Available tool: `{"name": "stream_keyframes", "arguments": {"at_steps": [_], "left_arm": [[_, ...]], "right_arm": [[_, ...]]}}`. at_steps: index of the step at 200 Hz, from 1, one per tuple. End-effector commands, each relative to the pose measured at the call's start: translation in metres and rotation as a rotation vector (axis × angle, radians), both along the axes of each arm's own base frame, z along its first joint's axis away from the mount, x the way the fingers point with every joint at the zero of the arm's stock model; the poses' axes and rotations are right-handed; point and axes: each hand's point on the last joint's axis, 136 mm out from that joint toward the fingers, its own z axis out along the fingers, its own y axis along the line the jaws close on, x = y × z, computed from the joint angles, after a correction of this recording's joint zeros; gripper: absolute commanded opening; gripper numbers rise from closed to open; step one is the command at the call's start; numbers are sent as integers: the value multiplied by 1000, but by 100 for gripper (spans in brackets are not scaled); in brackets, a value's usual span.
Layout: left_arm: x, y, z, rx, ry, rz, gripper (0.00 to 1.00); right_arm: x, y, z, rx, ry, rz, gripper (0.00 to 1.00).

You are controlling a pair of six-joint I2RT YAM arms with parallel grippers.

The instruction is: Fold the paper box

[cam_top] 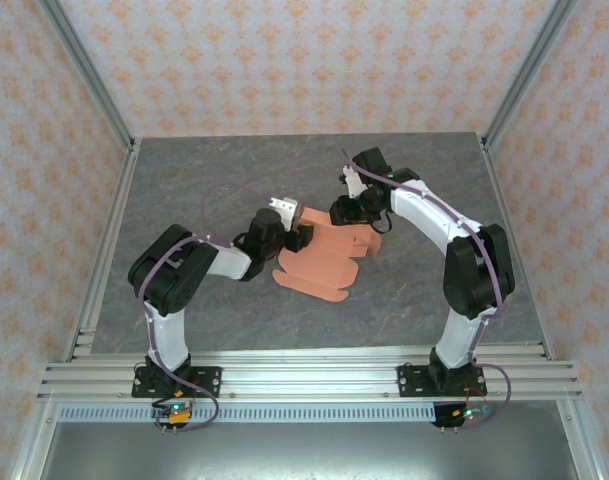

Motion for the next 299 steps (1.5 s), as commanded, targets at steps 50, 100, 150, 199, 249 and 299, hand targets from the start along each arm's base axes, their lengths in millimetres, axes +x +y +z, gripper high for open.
{"name": "stream_keyframes", "arguments": {"at_steps": [50, 100, 150, 199, 249, 299], "left_arm": [[8, -13, 2, -55, 42, -63, 44], [-13, -16, 15, 70, -42, -82, 14], [-36, -29, 17, 85, -35, -233, 8], [-64, -66, 17, 59, 3, -477, 12], [-64, -77, 1, 108, 13, -482, 14], [-62, -75, -13, 125, 37, -450, 27]], "right_arm": [[-23, 2, -23, -27, 113, 17, 44], [-29, 14, -10, 41, 98, 34, 44], [-35, 4, 32, 56, -33, -8, 52], [-36, -18, 22, -68, -20, -60, 56], [-36, -8, -12, -42, 65, -60, 57], [-43, -5, -34, -17, 103, -62, 50]]}}
